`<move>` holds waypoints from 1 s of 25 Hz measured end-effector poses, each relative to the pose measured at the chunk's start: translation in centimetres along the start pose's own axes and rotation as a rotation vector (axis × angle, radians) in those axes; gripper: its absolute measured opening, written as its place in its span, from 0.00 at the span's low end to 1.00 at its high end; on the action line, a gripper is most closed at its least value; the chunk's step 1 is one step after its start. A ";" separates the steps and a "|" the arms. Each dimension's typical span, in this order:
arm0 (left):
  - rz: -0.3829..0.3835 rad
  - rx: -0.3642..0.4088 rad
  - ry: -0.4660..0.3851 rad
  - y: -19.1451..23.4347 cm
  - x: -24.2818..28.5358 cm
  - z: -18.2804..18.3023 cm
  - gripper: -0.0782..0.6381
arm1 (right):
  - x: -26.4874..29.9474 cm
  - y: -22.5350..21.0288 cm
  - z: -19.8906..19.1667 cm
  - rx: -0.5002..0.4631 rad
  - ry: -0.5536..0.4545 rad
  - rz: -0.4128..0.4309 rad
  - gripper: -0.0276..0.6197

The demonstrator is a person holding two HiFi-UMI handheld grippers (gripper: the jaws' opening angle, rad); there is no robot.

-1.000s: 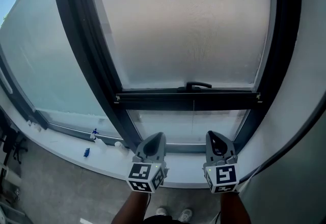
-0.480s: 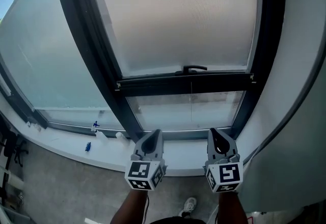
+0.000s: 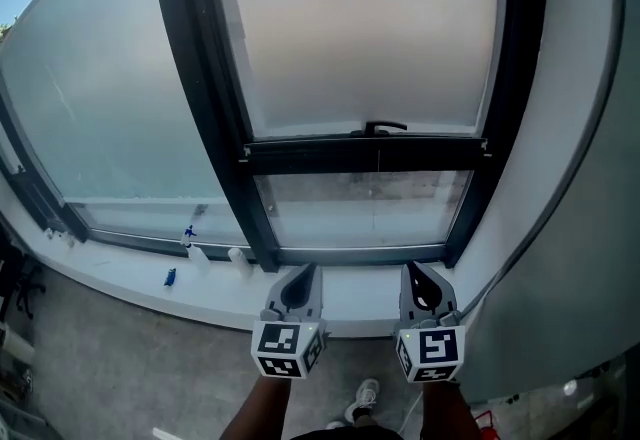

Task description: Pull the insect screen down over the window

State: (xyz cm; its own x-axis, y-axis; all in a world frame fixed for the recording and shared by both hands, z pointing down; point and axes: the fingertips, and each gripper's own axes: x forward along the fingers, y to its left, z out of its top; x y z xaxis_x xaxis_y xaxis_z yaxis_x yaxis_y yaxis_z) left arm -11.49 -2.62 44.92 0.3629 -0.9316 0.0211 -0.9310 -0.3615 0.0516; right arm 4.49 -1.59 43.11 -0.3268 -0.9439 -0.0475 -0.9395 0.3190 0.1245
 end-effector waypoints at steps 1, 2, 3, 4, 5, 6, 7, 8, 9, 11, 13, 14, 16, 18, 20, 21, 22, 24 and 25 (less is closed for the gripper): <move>0.000 0.003 0.001 -0.1 -0.5 -0.1 0.11 | -0.5 0.3 0.0 -0.003 0.002 -0.003 0.05; -0.005 0.009 0.005 -0.4 -1.0 -0.3 0.11 | -1.0 0.5 -0.1 -0.002 0.005 -0.008 0.05; -0.011 0.017 0.009 -0.7 -1.6 -0.6 0.11 | -1.6 0.7 -0.3 0.003 0.009 -0.015 0.05; -0.018 0.025 0.013 -1.0 -2.2 -0.8 0.11 | -2.2 1.0 -0.5 0.009 0.015 -0.020 0.05; -0.023 0.030 0.016 -1.1 -2.9 -0.9 0.11 | -2.8 1.4 -0.8 0.018 0.020 -0.020 0.05; -0.026 0.031 0.018 -1.2 -3.5 -1.1 0.11 | -3.2 2.0 -1.2 0.027 0.026 -0.017 0.05; -0.029 0.031 0.022 -1.3 -4.1 -1.3 0.11 | -3.6 2.7 -1.5 0.035 0.033 -0.012 0.05; -0.032 0.031 0.026 -1.3 -4.6 -1.6 0.11 | -4.0 3.2 -1.8 0.041 0.041 -0.010 0.05; -0.035 0.029 0.031 -1.4 -5.1 -1.9 0.11 | -4.4 3.5 -2.0 0.045 0.048 -0.011 0.05; -0.040 0.020 0.040 -1.6 -5.8 -2.4 0.11 | -5.2 3.8 -2.2 0.046 0.058 -0.021 0.05; -0.041 0.020 0.046 -1.8 -6.2 -2.8 0.11 | -5.8 3.8 -2.3 0.038 0.064 -0.033 0.05; -0.043 0.023 0.051 -1.9 -6.4 -3.1 0.11 | -5.9 3.7 -2.4 0.034 0.066 -0.037 0.05; -0.051 0.026 0.063 -2.5 -6.7 -3.7 0.11 | -6.3 3.7 -2.8 0.027 0.076 -0.045 0.05; -0.058 0.028 0.074 -3.0 -7.2 -4.3 0.11 | -6.7 3.8 -3.4 0.028 0.089 -0.047 0.05; -0.058 0.029 0.079 -3.5 -7.5 -4.3 0.11 | -7.1 4.0 -3.7 0.024 0.097 -0.043 0.05; -0.058 0.028 0.079 -3.8 -7.6 -4.3 0.11 | -7.4 4.0 -3.9 0.021 0.099 -0.040 0.05; -0.061 0.024 0.080 -4.1 -7.7 -4.4 0.11 | -7.7 4.0 -3.9 0.017 0.100 -0.037 0.05; -0.061 0.011 0.082 -4.8 -8.0 -4.5 0.11 | -8.4 3.9 -3.9 0.011 0.099 -0.027 0.05; -0.057 0.007 0.081 -5.1 -8.2 -4.5 0.11 | -8.7 3.8 -3.8 0.006 0.097 -0.023 0.05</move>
State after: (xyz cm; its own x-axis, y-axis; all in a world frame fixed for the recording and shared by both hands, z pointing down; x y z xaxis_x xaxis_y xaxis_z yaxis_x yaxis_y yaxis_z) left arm -9.53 6.98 48.96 0.4170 -0.9035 0.0988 -0.9089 -0.4142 0.0481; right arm 4.16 7.55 47.81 -0.2938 -0.9547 0.0461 -0.9474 0.2973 0.1182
